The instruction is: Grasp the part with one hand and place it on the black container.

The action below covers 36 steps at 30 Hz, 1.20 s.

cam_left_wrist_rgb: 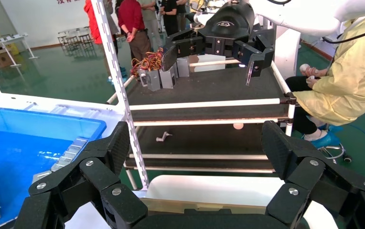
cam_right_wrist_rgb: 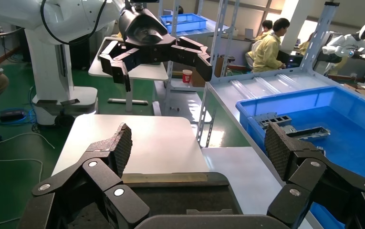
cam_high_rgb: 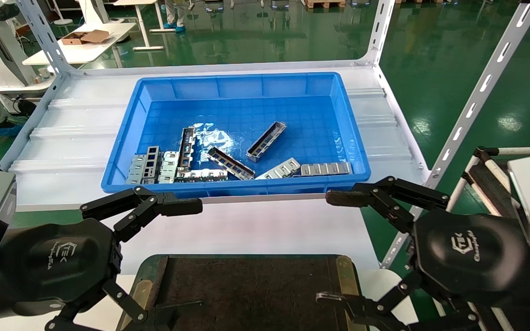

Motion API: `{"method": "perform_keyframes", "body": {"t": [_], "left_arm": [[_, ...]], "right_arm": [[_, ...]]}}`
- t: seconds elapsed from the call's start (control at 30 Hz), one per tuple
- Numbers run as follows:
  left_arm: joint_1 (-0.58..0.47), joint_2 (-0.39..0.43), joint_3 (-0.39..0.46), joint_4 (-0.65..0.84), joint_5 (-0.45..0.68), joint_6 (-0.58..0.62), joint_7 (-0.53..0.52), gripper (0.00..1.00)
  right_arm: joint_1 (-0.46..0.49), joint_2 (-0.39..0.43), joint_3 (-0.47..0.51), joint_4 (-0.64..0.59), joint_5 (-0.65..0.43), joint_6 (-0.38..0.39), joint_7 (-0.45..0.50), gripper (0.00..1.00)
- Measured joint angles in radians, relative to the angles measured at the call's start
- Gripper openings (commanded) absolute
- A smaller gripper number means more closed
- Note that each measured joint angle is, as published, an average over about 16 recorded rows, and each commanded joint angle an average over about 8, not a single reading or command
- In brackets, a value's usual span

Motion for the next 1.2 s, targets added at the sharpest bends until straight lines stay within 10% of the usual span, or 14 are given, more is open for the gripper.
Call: {"method": "perform_keyframes", "body": {"t": [1.2], "left_arm": [[0.0, 0.0, 0.0, 0.0, 0.0, 0.0, 0.0, 1.0]], "right_arm": [[0.0, 0.0, 0.0, 0.0, 0.0, 0.0, 0.0, 1.0]]}}
